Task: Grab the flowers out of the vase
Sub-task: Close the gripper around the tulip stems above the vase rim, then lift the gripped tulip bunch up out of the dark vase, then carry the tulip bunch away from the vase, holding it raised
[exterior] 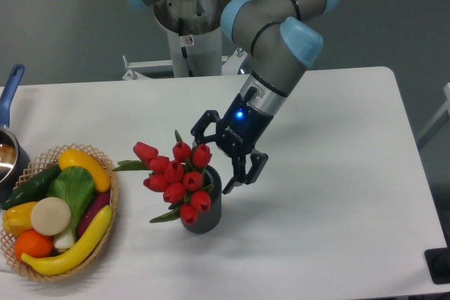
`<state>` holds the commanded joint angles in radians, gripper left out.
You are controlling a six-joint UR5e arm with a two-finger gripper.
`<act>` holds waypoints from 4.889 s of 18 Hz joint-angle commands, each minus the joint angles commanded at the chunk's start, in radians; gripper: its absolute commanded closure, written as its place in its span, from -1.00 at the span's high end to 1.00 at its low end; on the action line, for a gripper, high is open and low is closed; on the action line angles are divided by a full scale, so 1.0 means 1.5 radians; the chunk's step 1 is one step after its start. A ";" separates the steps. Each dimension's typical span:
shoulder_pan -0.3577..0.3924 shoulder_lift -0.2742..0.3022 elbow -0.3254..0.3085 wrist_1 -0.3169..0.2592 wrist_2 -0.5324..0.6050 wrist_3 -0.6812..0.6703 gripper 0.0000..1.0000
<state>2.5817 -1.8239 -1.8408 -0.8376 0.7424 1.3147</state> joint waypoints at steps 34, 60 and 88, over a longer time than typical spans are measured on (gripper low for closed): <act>0.000 -0.017 0.003 0.019 -0.041 -0.017 -0.12; 0.017 0.073 0.057 0.019 -0.138 -0.183 -0.17; 0.135 0.043 0.176 0.019 -0.137 -0.253 -0.17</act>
<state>2.7840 -1.7593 -1.5771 -0.8084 0.5369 0.9357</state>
